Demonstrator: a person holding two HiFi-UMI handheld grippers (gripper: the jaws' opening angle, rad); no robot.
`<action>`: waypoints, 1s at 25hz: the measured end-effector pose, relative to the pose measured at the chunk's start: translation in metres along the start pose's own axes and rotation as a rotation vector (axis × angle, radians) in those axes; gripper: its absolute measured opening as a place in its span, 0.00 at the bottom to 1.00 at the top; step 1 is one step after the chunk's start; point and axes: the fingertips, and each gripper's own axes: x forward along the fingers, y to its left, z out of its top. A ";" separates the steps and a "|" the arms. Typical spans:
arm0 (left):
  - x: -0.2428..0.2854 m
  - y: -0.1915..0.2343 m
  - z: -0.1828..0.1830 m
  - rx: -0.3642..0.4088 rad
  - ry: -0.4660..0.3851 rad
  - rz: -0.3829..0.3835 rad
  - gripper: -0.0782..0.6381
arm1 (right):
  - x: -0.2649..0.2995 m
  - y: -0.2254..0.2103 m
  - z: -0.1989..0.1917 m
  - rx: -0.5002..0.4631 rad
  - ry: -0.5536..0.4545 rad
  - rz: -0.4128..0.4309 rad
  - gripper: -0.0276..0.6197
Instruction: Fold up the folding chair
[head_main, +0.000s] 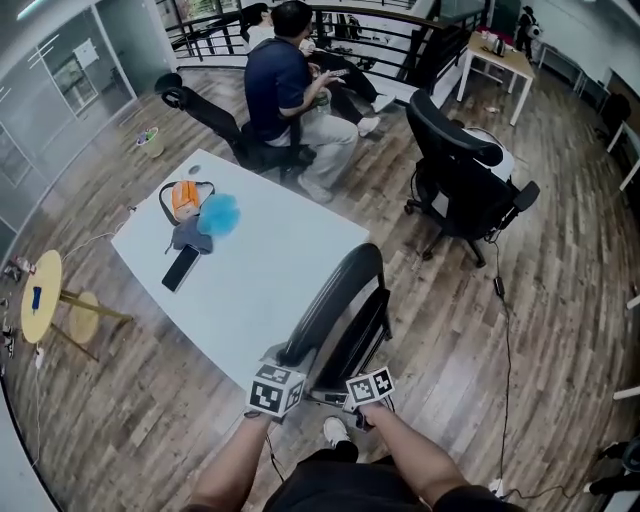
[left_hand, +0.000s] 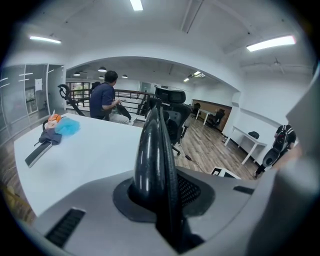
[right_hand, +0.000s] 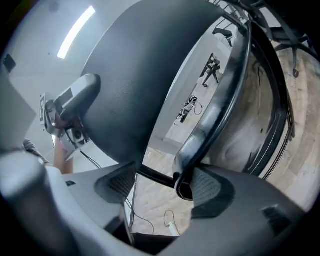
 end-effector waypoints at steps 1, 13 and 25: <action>0.000 0.006 -0.001 -0.003 0.001 0.004 0.21 | 0.004 0.000 0.001 -0.004 0.012 -0.005 0.58; 0.001 0.072 -0.007 -0.025 0.010 0.032 0.24 | 0.050 -0.002 0.019 -0.030 0.094 -0.019 0.58; -0.031 0.088 -0.005 0.024 -0.086 0.233 0.43 | 0.007 -0.022 0.024 -0.210 -0.067 -0.262 0.58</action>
